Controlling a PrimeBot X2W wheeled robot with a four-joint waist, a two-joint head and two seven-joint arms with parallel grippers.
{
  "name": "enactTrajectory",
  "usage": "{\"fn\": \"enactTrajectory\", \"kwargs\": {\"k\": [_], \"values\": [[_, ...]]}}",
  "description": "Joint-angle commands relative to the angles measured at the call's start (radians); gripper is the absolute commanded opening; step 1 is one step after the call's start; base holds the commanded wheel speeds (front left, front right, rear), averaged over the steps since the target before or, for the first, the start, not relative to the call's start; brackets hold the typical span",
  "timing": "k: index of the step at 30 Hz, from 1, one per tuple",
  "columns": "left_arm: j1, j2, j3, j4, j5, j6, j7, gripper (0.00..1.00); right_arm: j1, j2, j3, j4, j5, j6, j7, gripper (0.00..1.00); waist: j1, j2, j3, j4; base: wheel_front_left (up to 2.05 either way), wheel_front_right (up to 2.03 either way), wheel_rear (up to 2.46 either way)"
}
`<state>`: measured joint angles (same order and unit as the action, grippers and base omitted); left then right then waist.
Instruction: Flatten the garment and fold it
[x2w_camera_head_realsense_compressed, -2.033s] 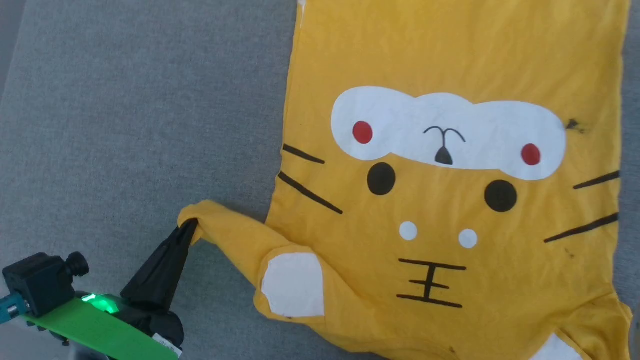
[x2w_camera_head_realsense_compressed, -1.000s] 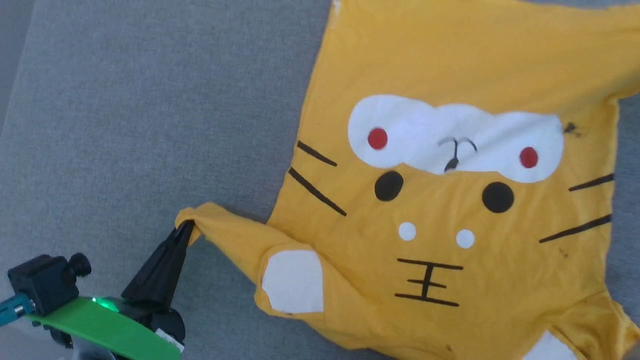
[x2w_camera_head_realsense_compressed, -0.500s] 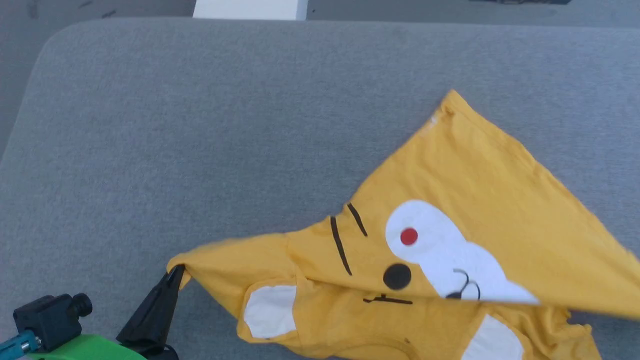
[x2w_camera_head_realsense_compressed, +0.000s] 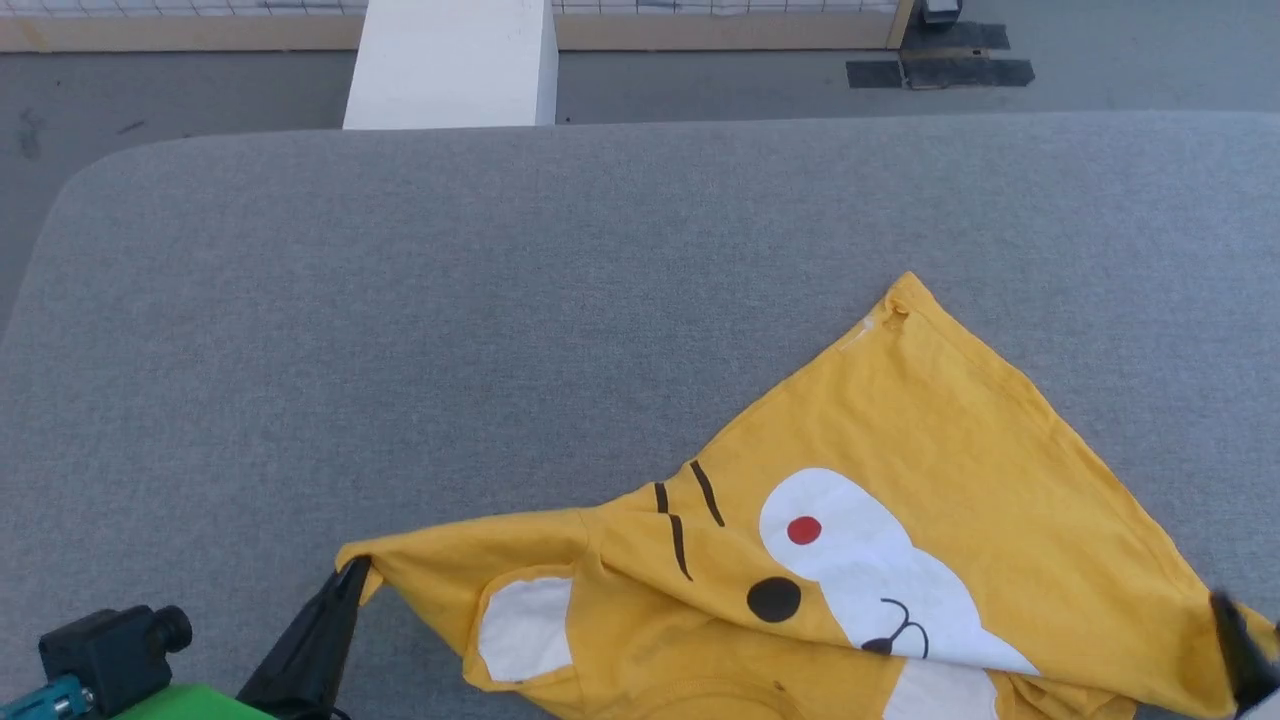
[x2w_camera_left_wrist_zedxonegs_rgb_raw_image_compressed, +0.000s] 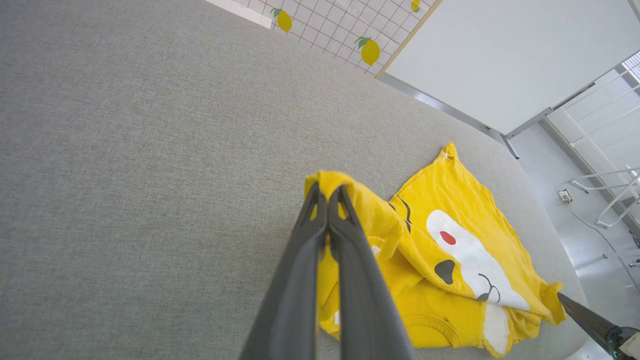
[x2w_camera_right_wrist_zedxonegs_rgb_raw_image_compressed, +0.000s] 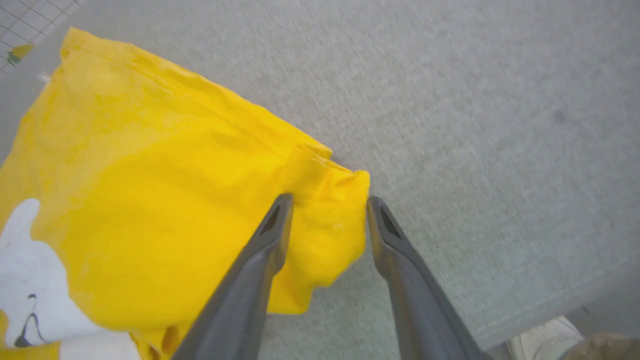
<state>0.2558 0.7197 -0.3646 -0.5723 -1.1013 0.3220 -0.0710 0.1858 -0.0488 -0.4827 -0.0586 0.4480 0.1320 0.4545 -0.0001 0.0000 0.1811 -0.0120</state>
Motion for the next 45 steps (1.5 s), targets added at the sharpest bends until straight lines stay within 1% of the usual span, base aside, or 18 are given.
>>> {"fn": "enactTrajectory", "kwargs": {"k": [1,5,7,9,12,13,16,19,21,26,30,34,35,36,37,38,41,45], "values": [[-0.001,0.006,-0.001,-0.001,-0.002,0.004,0.005,0.00,-0.048,-0.002,0.004,-0.062,-0.018,-0.001,0.023,1.00,0.0001,0.0000,0.001,0.012,0.00,0.00,0.00],[-0.026,0.005,-0.011,-0.009,0.008,-0.006,0.010,0.00,-0.164,-0.023,0.015,-0.227,-0.069,-0.001,0.111,1.00,0.0001,0.0000,0.033,0.037,0.00,0.00,0.00],[-0.043,0.004,-0.015,-0.011,0.012,-0.014,0.014,0.00,-0.240,-0.058,0.039,-0.265,-0.096,-0.001,0.156,1.00,0.0001,0.0000,0.061,0.054,0.00,0.00,0.00],[-0.062,0.002,-0.018,-0.010,0.016,-0.023,0.016,0.00,-0.323,-0.085,0.072,-0.272,-0.119,-0.001,0.200,1.00,0.0001,0.0000,0.091,0.070,0.00,0.00,0.00],[-0.089,-0.004,-0.022,-0.007,0.019,-0.038,0.018,0.00,-0.442,-0.134,0.137,-0.230,-0.164,-0.001,0.249,1.00,0.0001,0.0000,0.137,0.096,0.00,0.00,0.00],[-0.100,-0.006,-0.024,-0.005,0.020,-0.044,0.017,0.00,-0.486,-0.140,0.157,-0.202,-0.179,-0.001,0.266,1.00,0.0001,0.0000,0.156,0.105,0.00,0.00,0.00],[-0.126,-0.014,-0.032,0.002,0.021,-0.061,0.020,0.00,-0.577,-0.145,0.219,-0.124,-0.222,-0.001,0.314,1.00,0.0001,0.0000,0.199,0.130,0.00,0.00,0.00],[-0.158,-0.023,-0.044,0.012,0.024,-0.082,0.024,0.00,-0.650,-0.130,0.246,-0.056,-0.266,-0.001,0.364,1.00,0.0001,0.0000,0.240,0.161,0.00,0.00,0.00],[-0.177,-0.031,-0.051,0.020,0.025,-0.093,0.026,0.00,-0.677,-0.129,0.255,-0.019,-0.284,-0.001,0.400,1.00,0.0001,0.0000,0.261,0.179,0.00,0.00,0.00],[-0.213,-0.048,-0.065,0.043,0.027,-0.116,0.027,0.00,-0.701,-0.130,0.241,0.029,-0.310,-0.001,0.426,1.00,0.0001,0.0000,0.300,0.219,0.00,0.00,0.00],[-0.232,-0.058,-0.069,0.058,0.026,-0.129,0.025,0.00,-0.698,-0.144,0.233,0.062,-0.308,-0.001,0.430,1.00,0.0001,0.0000,0.328,0.238,0.00,0.00,0.00],[-0.245,-0.066,-0.070,0.070,0.022,-0.141,0.022,0.00,-0.690,-0.150,0.241,0.078,-0.292,-0.001,0.471,1.00,0.0001,0.0000,0.343,0.246,0.00,0.00,0.00],[-0.247,-0.066,-0.070,0.072,0.021,-0.143,0.021,0.00,-0.688,-0.151,0.244,0.079,-0.287,-0.001,0.483,0.96,0.0001,0.0000,0.345,0.247,0.00,0.00,0.00],[-0.249,-0.067,-0.070,0.074,0.021,-0.145,0.021,0.00,-0.686,-0.152,0.247,0.078,-0.279,-0.001,0.495,0.69,0.0001,0.0000,0.346,0.248,0.00,0.00,0.00],[-0.251,-0.067,-0.070,0.076,0.020,-0.146,0.021,0.00,-0.686,-0.153,0.248,0.076,-0.275,-0.001,0.501,0.44,0.0001,0.0000,0.347,0.249,0.00,0.00,0.00],[-0.253,-0.068,-0.070,0.079,0.019,-0.147,0.021,0.00,-0.683,-0.156,0.250,0.074,-0.274,-0.001,0.511,0.00,0.0001,0.0000,0.348,0.250,0.00,0.00,0.00],[-0.256,-0.071,-0.069,0.083,0.015,-0.149,0.020,0.00,-0.676,-0.162,0.256,0.068,-0.275,-0.001,0.530,0.00,0.0001,0.0000,0.346,0.248,0.00,0.00,0.00],[-0.257,-0.075,-0.061,0.091,0.014,-0.146,0.011,0.00,-0.681,-0.157,0.259,0.051,-0.281,-0.001,0.491,0.00,0.0001,0.0000,0.326,0.236,0.00,0.00,0.00]]}}
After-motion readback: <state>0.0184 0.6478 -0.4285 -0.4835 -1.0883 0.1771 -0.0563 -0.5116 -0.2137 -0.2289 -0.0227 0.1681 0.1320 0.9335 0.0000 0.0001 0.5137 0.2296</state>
